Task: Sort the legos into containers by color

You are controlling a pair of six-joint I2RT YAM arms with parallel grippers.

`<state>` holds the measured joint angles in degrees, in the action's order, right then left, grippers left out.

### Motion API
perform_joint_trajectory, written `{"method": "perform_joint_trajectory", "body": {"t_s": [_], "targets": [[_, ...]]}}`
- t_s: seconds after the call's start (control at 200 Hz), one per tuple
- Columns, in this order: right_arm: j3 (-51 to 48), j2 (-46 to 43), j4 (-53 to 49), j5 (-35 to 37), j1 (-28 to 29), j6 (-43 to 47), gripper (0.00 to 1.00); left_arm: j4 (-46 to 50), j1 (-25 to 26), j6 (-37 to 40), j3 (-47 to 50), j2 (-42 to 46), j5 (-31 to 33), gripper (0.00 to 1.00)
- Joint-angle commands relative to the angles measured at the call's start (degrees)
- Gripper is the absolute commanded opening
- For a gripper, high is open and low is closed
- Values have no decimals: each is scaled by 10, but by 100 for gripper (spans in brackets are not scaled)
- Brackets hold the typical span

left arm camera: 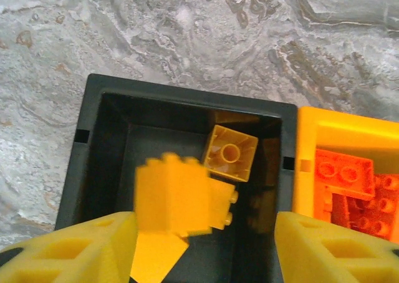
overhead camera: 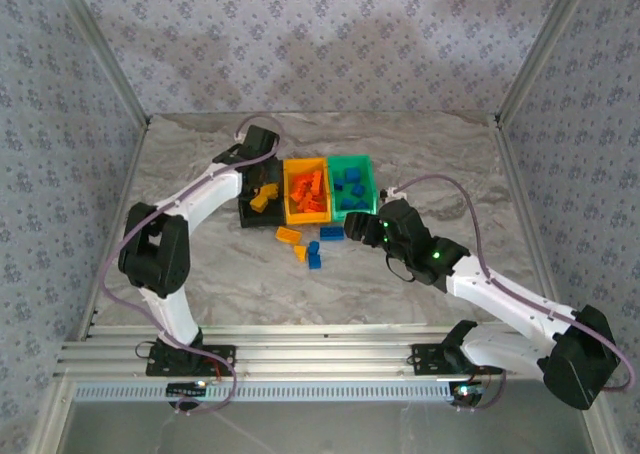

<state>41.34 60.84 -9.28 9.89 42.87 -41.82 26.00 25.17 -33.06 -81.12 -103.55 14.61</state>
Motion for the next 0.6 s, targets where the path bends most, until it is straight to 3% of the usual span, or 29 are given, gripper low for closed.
{"method": "perform_joint_trajectory", "body": {"t_s": [0.0, 0.24, 0.28, 0.595], "targets": [[-15, -2, -15, 6, -2, -17, 78, 16, 6, -1, -27, 22, -18, 67], [-23, 40, 3, -14, 10, -22, 79, -35, 77, -2, 61, 169, -37, 88], [-22, 49, 7, -16, 14, -22, 79, -45, 92, -3, 89, 199, -38, 99], [14, 161, 25, -34, 70, -4, 79, -123, 166, -94, 394, 401, -55, 99]]}}
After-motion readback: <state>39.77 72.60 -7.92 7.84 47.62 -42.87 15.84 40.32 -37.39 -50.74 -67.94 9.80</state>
